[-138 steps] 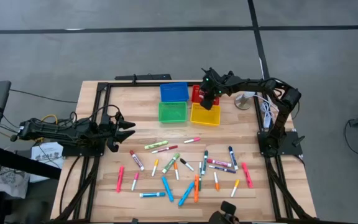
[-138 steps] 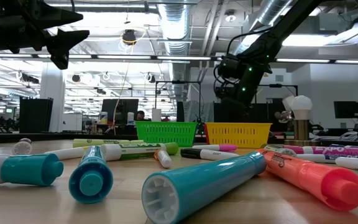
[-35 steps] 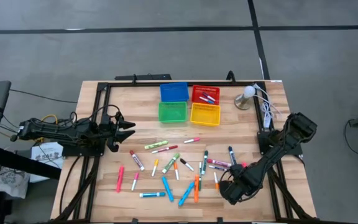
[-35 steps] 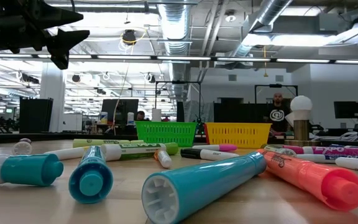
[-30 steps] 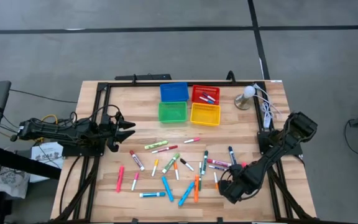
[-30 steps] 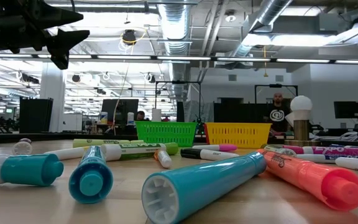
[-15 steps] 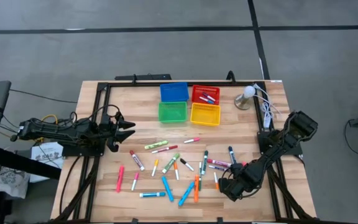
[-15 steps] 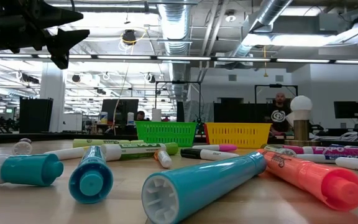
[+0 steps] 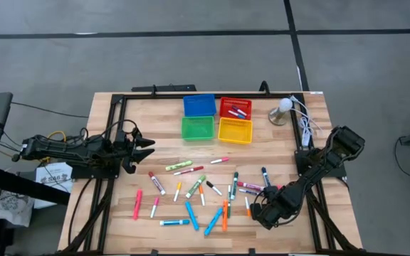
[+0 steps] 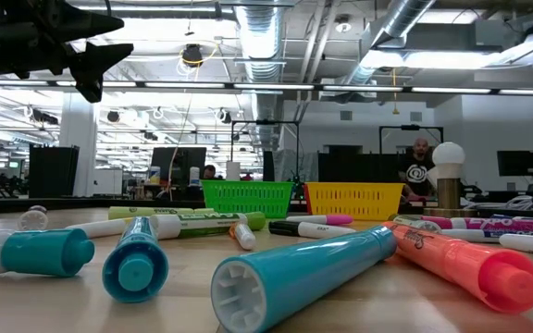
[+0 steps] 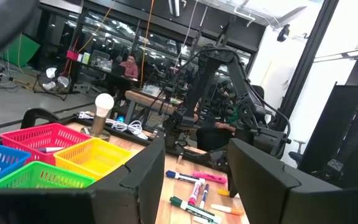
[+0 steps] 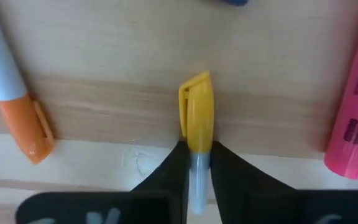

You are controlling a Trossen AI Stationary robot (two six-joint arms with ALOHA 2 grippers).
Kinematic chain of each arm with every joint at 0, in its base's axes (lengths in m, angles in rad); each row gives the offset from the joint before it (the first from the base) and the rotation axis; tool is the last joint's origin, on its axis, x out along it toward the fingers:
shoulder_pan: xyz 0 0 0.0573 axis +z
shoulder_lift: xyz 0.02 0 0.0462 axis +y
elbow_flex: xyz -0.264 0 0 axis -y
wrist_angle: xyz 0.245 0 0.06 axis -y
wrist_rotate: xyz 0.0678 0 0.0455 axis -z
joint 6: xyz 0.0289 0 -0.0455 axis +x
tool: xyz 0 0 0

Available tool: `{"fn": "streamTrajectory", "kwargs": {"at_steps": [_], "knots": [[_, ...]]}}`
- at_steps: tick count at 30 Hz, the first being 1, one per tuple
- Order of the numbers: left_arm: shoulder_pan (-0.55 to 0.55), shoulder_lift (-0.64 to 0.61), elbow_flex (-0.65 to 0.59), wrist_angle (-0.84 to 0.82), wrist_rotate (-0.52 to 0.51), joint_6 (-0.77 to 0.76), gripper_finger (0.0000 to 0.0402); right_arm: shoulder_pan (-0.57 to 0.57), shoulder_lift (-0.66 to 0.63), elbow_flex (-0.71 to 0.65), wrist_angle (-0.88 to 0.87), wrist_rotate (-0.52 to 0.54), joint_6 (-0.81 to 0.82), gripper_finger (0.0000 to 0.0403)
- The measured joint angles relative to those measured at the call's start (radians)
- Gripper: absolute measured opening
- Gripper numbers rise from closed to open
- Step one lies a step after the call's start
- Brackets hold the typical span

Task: Pick & Place Markers
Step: Put the right yellow highlighter into the red bin

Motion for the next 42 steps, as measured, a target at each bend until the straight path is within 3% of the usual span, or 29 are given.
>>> {"fn": "streamTrajectory", "kwargs": {"at_steps": [12,23,30,42], "knots": [[0.0,0.0,0.0,0.001,0.0,0.0,0.0177,0.0,-0.183,0.001,0.0,0.021,-0.126,0.0043],[0.0,0.0,0.0,0.007,0.0,0.0,0.0177,-0.042,-0.368,0.003,0.001,0.401,-0.297,0.0042],[0.0,0.0,0.0,0.011,0.0,0.0,0.0177,-0.136,-0.459,0.003,0.001,0.523,-0.479,0.0037],[0.0,0.0,0.0,0.015,0.0,0.0,0.0177,-0.426,-0.621,0.004,0.119,0.529,-0.961,0.0038]]}}
